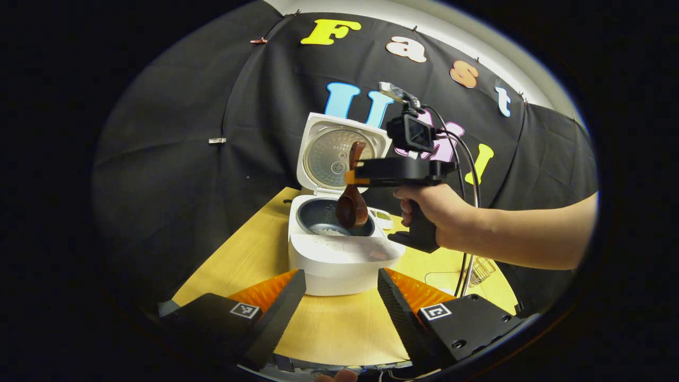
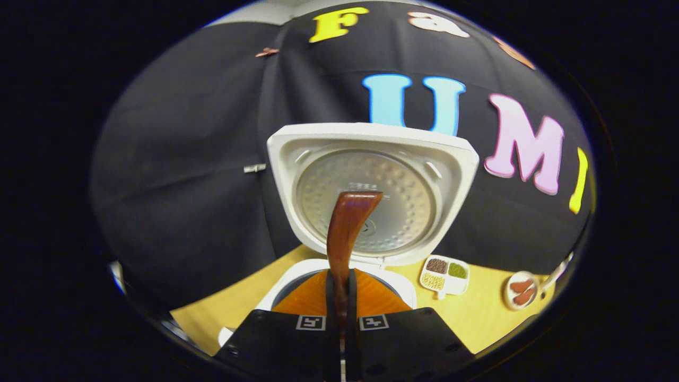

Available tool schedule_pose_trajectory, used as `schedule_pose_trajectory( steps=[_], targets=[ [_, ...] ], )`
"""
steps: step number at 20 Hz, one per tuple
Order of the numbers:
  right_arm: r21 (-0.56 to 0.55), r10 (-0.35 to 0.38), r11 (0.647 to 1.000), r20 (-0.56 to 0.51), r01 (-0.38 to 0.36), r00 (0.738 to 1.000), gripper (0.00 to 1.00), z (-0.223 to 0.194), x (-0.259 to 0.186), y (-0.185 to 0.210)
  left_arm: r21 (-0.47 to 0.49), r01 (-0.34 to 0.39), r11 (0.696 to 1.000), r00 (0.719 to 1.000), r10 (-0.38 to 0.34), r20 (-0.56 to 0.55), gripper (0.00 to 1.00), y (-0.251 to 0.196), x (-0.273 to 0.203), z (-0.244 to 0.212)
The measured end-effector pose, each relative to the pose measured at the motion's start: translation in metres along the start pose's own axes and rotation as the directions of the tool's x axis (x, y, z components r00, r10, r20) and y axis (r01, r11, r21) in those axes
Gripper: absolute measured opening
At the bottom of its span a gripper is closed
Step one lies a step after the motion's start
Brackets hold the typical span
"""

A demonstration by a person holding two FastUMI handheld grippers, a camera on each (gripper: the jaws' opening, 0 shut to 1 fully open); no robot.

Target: Close the left gripper, press the button to open the rice cooker; take a wooden spoon from the chopstick holder with the right hand, scoop a spoonful of rice and pour it into the rice cooker, then put the wooden spoon back into the chopstick holder.

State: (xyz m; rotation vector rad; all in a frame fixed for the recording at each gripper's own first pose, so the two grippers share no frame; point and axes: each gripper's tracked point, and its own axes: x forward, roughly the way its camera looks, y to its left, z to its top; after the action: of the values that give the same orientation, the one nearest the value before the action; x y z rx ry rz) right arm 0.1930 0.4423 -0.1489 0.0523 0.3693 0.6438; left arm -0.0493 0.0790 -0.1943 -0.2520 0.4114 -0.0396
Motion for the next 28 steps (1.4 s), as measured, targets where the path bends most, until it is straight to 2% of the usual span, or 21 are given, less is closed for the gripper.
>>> schedule_pose_trajectory(
  steps=[3, 6, 12, 16, 17, 18, 19, 24, 28],
  targets=[
    [0.139, 0.001, 0.99, 0.047, -0.007, 0.999, 0.08, 0.019, -0.015, -0.012, 0.003, 0.003, 1.0, 1.0, -0.003, 0.003, 0.94, -0.005, -0.002, 0.001],
    [0.263, 0.014, 0.964, 0.113, -0.043, 0.994, 0.08, 0.043, -0.037, -0.021, 0.016, 0.009, 1.0, 1.0, -0.009, 0.001, 0.94, -0.013, -0.005, 0.0],
    [0.3, -0.034, 0.953, 0.24, -0.041, 0.97, 0.08, 0.08, -0.107, -0.062, 0.028, 0.028, 0.999, 1.0, -0.028, 0.004, 0.94, -0.035, -0.007, 0.002],
    [0.338, -0.068, 0.94, 0.3, -0.04, 0.951, 0.08, 0.099, -0.156, -0.107, 0.034, 0.045, 0.998, 0.999, -0.045, 0.002, 0.94, -0.054, -0.004, 0.005],
    [0.34, -0.084, 0.94, 0.31, -0.028, 0.947, 0.08, 0.101, -0.169, -0.121, 0.038, 0.047, 0.998, 0.999, -0.047, 0.006, 0.94, -0.058, -0.003, 0.008],
    [0.338, -0.104, 0.941, 0.317, -0.01, 0.943, 0.12, 0.101, -0.181, -0.138, 0.045, 0.047, 0.998, 0.999, -0.048, 0.011, 0.94, -0.061, -0.002, 0.01],
    [0.334, -0.125, 0.943, 0.322, 0.011, 0.939, 0.08, 0.101, -0.193, -0.156, 0.052, 0.047, 0.998, 0.999, -0.048, 0.017, 0.94, -0.064, -0.001, 0.013],
    [0.343, -0.24, 0.931, 0.313, 0.127, 0.919, 0.08, 0.081, -0.253, -0.241, 0.072, 0.056, 0.996, 0.998, -0.058, 0.028, 0.94, -0.082, 0.011, 0.02],
    [0.366, -0.323, 0.908, 0.298, 0.205, 0.898, 0.08, 0.061, -0.301, -0.304, 0.085, 0.053, 0.995, 0.998, -0.055, 0.023, 0.94, -0.101, 0.019, 0.02]
  ],
)
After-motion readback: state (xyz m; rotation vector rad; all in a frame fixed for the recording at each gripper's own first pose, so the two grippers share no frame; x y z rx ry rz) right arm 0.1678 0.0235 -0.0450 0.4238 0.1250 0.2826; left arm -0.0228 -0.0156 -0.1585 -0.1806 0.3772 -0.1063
